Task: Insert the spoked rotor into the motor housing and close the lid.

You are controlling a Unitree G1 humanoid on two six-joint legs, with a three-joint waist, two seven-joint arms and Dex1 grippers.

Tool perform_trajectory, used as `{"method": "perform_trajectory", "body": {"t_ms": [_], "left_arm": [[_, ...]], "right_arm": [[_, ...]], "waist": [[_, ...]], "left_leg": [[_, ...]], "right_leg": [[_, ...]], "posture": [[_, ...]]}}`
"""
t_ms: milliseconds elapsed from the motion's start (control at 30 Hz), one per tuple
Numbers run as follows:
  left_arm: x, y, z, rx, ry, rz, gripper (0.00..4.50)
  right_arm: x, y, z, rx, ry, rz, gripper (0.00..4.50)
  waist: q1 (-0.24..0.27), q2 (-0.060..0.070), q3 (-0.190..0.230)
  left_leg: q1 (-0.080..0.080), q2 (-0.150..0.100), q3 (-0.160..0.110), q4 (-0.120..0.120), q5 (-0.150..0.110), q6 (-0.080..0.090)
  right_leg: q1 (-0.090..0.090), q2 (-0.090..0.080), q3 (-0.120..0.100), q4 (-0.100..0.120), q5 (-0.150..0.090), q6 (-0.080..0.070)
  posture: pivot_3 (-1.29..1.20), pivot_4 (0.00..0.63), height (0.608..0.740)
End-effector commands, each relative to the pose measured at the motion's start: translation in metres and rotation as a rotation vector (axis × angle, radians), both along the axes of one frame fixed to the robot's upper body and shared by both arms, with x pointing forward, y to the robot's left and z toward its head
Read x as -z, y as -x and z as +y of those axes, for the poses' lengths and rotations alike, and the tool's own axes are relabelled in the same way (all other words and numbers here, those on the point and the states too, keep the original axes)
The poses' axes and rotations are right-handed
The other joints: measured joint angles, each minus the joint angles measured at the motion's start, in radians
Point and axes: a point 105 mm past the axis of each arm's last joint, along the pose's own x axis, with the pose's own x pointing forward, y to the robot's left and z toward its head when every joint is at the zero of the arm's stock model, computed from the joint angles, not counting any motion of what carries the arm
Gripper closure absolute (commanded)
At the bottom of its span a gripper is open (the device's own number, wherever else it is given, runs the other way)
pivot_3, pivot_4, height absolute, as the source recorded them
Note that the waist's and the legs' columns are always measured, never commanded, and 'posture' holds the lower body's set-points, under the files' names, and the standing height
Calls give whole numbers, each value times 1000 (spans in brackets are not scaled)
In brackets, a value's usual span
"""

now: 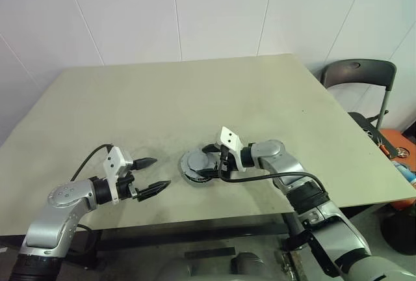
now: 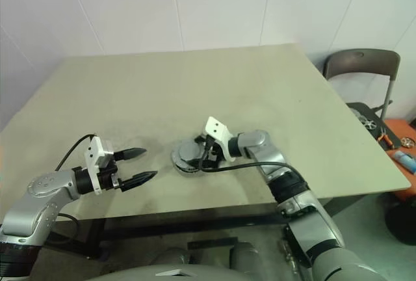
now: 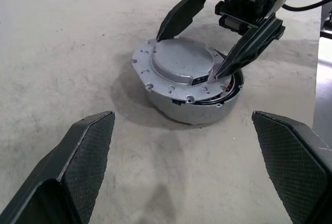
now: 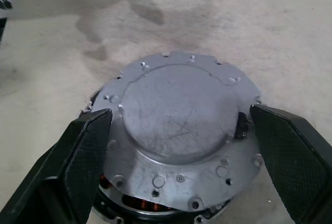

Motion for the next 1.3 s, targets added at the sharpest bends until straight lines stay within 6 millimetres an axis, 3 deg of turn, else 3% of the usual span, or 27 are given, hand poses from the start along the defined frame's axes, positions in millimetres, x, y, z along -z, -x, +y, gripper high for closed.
{"method": "perform_trajectory", "body": {"t_ms": [33,133,300,800,1300], "left_arm": [[-11,-1,2,-1,0,-46,0],[-11,-1,2,-1,-1,-48,0],[-11,-1,2,1,-1,-47,0],[-9,5,2,7,1,-28,0],[-5,10,1,21,11,-8,0]], "right_arm": [[-13,-5,9,-15,-15,-61,47],[-12,-6,11,-3,-26,-54,47],[-11,-6,10,1,-26,-59,1101],[-30,-2,13,-59,-125,-31,1101],[-27,2,7,-132,-68,-40,1101]], "waist": [[0,0,0],[0,0,0],[0,0,0],[-4,0,0],[-3,0,0]], "left_leg": [[0,0,0,0,0,0],[0,0,0,0,0,0],[0,0,0,0,0,0],[0,0,0,0,0,0],[0,0,0,0,0,0]], "right_leg": [[0,0,0,0,0,0],[0,0,0,0,0,0],[0,0,0,0,0,0],[0,0,0,0,0,0],[0,0,0,0,0,0]], "posture": [[0,0,740],[0,0,740],[0,0,740],[0,0,740],[0,0,740]]}}
